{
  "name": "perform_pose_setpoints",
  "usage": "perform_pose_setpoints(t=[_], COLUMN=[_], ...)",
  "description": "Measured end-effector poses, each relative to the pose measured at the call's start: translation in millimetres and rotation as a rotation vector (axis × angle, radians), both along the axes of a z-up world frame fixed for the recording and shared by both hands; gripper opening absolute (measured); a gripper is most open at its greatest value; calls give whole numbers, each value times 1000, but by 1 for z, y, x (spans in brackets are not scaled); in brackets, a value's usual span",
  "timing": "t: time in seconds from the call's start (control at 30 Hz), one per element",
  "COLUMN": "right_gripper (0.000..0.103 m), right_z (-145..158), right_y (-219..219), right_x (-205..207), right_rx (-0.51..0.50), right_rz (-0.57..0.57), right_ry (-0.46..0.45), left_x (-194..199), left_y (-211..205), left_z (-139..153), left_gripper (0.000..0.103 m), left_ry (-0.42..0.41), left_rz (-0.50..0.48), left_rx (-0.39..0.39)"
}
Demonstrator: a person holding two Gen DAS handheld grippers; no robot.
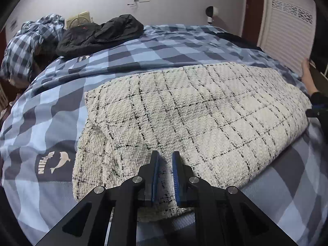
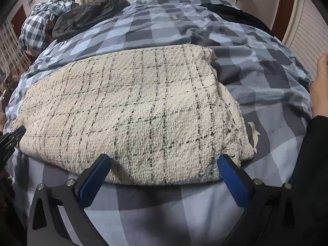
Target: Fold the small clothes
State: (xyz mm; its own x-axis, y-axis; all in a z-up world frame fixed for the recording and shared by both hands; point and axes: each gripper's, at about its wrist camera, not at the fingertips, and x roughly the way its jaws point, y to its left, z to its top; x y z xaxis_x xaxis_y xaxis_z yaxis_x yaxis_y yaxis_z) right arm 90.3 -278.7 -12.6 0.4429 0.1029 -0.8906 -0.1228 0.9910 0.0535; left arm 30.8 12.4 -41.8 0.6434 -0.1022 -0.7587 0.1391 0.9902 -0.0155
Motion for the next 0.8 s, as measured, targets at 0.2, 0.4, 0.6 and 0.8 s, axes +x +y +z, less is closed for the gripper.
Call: perform_pose_setpoints(t=[0.2,0.4,0.6,0.8], right_gripper=[102,102,102,102], right_z=[5,16,14,10], right_y=[-12,-16,-27,-44], right_x=[3,-5,-3,-1], right_rx=[47,72,95,149], right_rz=[-26,-64,-116,-178], right_ry=[-15,-101,-79,-48], left_x=[0,-10,-15,-3], left_y=[10,26,35,22], left_z=[13,31,33,-2], left_gripper=[11,17,103,103], left_ry=[-16,-61,-63,110], left_rz=[3,39,22,27], left_rx=[-21,-98,-162,-108])
